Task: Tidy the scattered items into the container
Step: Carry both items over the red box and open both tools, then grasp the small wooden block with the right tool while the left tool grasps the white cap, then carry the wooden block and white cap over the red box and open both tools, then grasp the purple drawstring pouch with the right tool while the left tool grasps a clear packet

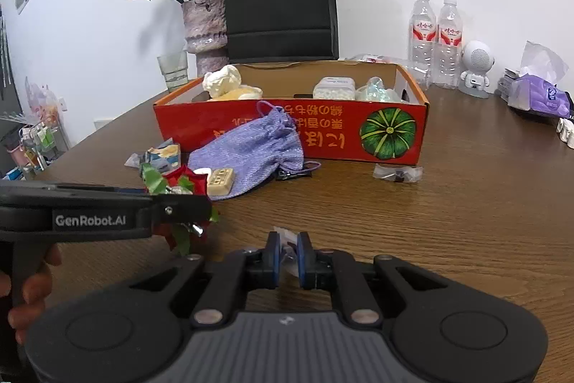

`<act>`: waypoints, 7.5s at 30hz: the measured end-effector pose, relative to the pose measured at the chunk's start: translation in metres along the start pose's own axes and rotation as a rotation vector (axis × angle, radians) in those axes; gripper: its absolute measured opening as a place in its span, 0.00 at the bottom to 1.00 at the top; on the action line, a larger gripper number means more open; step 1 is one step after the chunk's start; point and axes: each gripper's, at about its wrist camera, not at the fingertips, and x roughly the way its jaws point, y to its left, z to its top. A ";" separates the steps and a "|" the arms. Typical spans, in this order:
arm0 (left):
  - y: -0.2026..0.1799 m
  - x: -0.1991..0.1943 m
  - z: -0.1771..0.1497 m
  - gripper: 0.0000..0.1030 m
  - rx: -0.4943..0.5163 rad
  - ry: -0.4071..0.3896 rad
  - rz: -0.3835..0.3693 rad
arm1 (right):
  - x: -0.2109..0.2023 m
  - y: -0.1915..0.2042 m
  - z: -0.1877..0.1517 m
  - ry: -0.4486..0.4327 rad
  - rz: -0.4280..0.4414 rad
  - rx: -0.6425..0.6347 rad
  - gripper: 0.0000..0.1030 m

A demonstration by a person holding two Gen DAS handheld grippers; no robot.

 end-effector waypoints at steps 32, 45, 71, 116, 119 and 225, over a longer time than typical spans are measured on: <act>0.035 0.134 0.155 0.49 -0.065 -0.080 0.059 | 0.149 -0.053 0.166 -0.043 -0.038 0.015 0.12; 0.046 0.040 0.137 1.00 0.001 -0.219 0.069 | 0.056 -0.094 0.143 -0.173 -0.059 0.063 0.89; 0.052 0.020 0.039 0.36 0.303 0.015 0.003 | 0.091 0.058 0.043 0.039 0.038 -0.199 0.27; -0.016 0.080 0.052 0.39 0.244 0.068 0.088 | 0.037 -0.001 0.030 -0.089 0.011 -0.052 0.19; -0.017 0.097 0.047 0.35 0.240 0.096 0.116 | 0.037 -0.007 0.030 -0.088 0.005 -0.035 0.19; 0.035 -0.018 0.021 0.28 0.185 -0.152 0.128 | 0.022 -0.027 0.063 -0.205 -0.062 0.064 0.26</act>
